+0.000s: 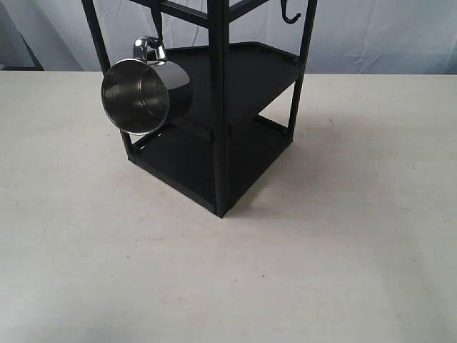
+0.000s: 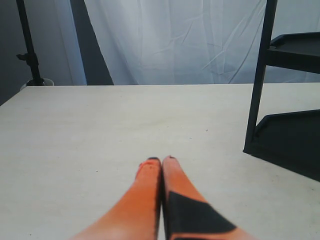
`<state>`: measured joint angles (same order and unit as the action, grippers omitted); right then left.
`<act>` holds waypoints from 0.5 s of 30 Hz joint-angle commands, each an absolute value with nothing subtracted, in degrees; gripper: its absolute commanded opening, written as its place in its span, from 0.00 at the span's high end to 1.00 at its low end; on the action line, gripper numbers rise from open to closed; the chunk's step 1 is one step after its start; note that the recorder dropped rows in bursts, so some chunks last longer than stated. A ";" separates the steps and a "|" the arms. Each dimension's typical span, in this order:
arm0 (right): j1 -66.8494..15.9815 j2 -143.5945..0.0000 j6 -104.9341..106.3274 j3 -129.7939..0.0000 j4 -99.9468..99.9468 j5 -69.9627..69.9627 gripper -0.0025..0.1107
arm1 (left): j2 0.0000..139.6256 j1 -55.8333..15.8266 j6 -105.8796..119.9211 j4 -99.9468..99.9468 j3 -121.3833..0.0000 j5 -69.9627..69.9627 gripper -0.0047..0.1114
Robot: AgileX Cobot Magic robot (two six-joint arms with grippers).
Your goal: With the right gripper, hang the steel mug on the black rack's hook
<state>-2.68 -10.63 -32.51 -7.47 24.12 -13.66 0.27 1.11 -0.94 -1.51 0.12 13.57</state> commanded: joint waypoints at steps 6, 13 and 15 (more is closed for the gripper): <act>-2.34 -4.91 -4.76 0.00 -0.78 -14.42 0.99 | 0.00 1.04 -0.96 -1.58 0.00 13.22 0.95; -2.34 -3.54 -4.28 0.00 -0.93 -17.12 0.99 | 0.00 1.04 -0.96 -1.58 0.00 13.22 0.95; -2.34 -3.54 -3.20 0.00 -0.93 -17.12 0.99 | 0.00 1.04 -0.96 -1.58 0.00 13.22 0.95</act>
<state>-2.66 -3.91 -4.75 -0.24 -0.81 -16.85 0.27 1.11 -0.94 -1.51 0.12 13.57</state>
